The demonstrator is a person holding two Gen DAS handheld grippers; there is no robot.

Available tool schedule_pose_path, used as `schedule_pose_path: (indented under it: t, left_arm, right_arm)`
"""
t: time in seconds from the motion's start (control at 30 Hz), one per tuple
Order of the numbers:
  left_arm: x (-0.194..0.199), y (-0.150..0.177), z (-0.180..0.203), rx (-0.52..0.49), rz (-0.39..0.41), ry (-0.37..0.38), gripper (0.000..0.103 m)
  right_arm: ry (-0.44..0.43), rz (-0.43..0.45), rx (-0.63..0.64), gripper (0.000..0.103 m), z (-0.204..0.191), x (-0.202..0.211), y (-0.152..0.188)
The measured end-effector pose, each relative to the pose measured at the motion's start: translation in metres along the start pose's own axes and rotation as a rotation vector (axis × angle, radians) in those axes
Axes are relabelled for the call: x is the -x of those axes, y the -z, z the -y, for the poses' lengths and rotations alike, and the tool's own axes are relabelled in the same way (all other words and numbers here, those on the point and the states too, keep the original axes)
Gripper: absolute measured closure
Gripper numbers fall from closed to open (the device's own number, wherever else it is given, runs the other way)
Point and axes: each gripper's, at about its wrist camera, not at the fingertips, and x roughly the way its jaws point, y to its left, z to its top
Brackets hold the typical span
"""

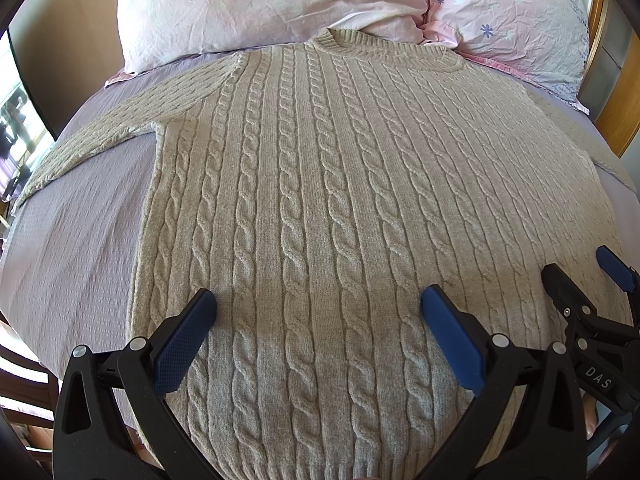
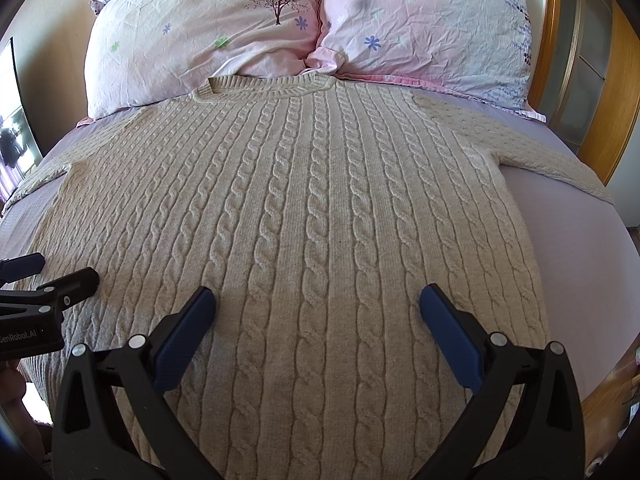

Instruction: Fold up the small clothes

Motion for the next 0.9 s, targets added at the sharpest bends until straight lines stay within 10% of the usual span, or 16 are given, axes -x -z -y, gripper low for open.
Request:
schedule_pose_path:
  t: [0.9]
  left_arm:
    - [0.001,0.000,0.000,-0.011,0.001,0.003,0.001]
  right_arm:
    - [-0.055,0.008,0.042,0.002,0.009,0.003,-0.012]
